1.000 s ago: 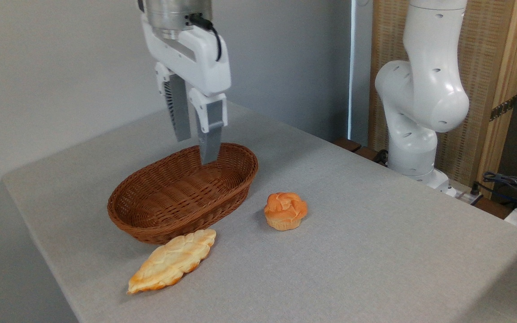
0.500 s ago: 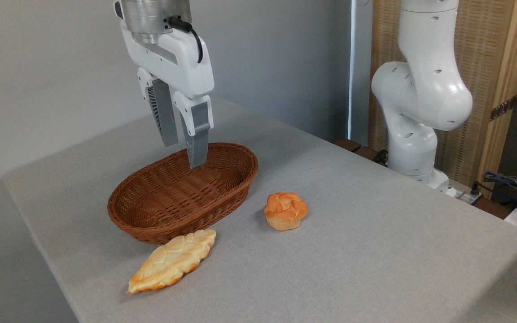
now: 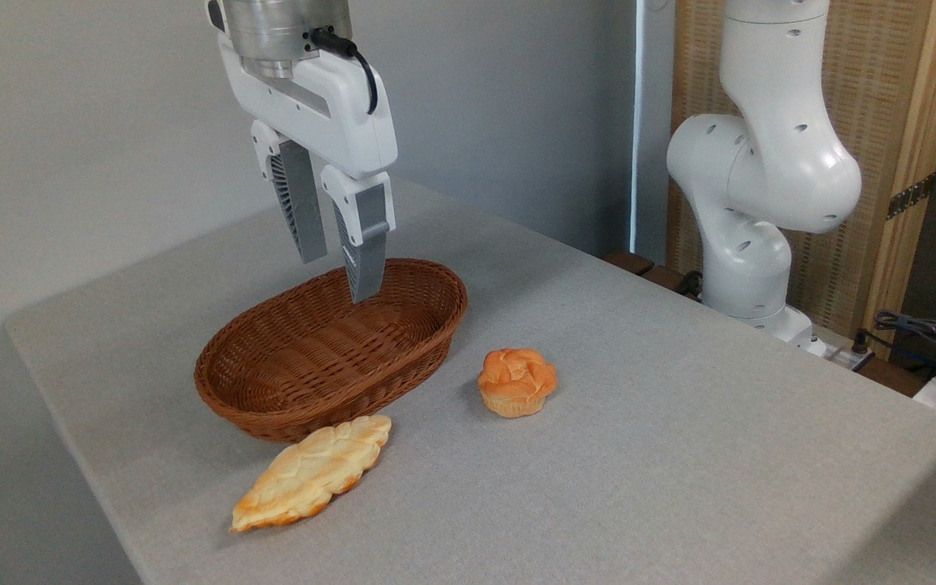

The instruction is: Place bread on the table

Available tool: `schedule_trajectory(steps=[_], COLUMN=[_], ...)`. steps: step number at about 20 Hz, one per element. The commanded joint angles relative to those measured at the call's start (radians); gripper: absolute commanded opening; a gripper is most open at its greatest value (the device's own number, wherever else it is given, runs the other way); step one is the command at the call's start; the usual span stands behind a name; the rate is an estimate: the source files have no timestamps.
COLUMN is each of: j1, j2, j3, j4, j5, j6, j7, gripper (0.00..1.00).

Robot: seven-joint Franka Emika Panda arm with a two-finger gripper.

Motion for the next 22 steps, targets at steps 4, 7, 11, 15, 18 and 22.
schedule_trajectory(steps=[4, 7, 11, 15, 18, 22], j1=[0.013, 0.013, 0.013, 0.013, 0.011, 0.011], j2=[0.018, 0.018, 0.024, 0.032, 0.032, 0.032], j3=[0.0, 0.001, 0.001, 0.0, -0.005, 0.001], j4=[0.027, 0.027, 0.027, 0.027, 0.029, 0.029], j5=[-0.004, -0.005, 0.033, 0.056, 0.068, 0.067], j6=[-0.028, -0.028, -0.028, -0.028, -0.028, -0.028], j7=[-0.007, -0.007, -0.014, -0.044, -0.047, -0.045], gripper=[1.0, 1.0, 1.0, 1.0, 1.0, 1.0])
